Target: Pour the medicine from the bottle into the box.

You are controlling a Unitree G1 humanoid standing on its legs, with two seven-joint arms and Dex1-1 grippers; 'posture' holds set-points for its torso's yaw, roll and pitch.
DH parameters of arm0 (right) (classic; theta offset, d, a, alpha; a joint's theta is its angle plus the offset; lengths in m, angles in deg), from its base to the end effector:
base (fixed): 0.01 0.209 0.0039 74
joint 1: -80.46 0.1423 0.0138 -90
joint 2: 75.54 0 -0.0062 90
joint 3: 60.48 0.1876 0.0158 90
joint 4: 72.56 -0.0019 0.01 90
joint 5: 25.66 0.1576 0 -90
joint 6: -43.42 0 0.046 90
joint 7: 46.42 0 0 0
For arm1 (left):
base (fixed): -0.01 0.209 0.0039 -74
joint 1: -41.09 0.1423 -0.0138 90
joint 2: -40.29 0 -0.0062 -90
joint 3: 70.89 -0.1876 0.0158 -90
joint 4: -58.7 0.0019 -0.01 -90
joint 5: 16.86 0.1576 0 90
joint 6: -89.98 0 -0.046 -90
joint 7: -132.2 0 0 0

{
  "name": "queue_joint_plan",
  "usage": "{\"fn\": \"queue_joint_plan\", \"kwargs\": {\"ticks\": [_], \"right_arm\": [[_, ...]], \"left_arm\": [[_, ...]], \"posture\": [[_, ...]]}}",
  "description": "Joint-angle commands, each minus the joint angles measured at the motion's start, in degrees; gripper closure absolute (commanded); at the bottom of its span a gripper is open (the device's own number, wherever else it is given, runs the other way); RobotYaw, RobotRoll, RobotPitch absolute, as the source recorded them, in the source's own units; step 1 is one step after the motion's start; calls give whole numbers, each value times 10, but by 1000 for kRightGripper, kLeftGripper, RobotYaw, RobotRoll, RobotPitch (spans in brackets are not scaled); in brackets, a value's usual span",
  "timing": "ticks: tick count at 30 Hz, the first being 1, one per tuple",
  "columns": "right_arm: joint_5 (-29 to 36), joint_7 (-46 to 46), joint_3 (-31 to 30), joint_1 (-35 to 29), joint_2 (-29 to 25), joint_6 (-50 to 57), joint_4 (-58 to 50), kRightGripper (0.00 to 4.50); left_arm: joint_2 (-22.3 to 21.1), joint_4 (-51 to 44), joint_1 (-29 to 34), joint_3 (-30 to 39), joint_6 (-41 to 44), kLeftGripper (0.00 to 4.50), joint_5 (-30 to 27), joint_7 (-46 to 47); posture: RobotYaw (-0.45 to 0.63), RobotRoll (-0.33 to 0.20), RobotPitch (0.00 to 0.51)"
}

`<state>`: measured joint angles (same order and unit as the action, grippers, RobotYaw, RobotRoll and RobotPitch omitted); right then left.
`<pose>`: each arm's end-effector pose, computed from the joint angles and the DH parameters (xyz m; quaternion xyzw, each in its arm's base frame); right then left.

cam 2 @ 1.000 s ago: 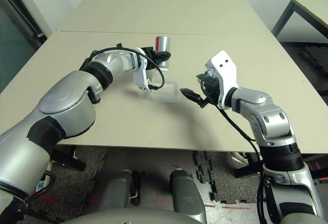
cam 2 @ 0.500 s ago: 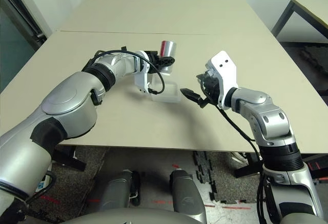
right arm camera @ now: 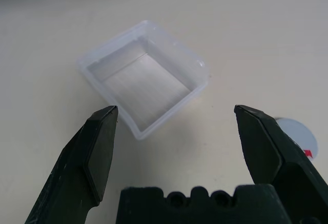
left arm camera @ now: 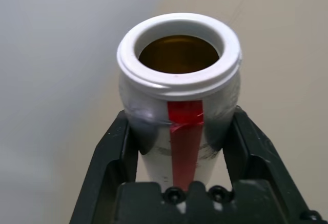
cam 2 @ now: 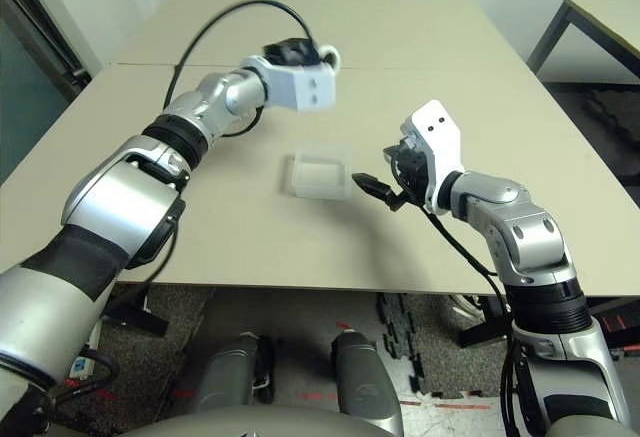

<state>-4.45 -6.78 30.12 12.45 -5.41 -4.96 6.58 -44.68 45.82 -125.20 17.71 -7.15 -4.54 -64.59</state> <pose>0.2721 -0.2251 0.1708 -0.1071 0.1278 0.3517 0.9211 0.4055 0.1203 0.2024 0.2478 -0.0161 -0.2011 0.9476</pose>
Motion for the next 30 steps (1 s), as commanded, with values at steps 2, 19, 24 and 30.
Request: {"fn": "queue_joint_plan", "kwargs": {"ticks": [2, 19, 24, 30], "right_arm": [[-8, 19, -3, 9, -14, -18, 25, 0], [-8, 26, 9, 7, -19, -3, 35, 0], [-6, 21, 17, -19, -29, 9, 15, 0], [-3, 14, 20, -27, -30, 18, 6, 0]], "left_arm": [[-18, -6, 32, 111, 68, 2019, -106, 37], [-23, -6, 108, 162, 107, 2019, -145, 57], [-28, -9, 79, 52, 48, 2019, -44, 16], [-18, -14, 9, -173, -116, 2019, 162, 30]], "posture": [[-104, 0, 66], [-121, 0, 71], [-140, 0, 75], [-148, 0, 76]]}}
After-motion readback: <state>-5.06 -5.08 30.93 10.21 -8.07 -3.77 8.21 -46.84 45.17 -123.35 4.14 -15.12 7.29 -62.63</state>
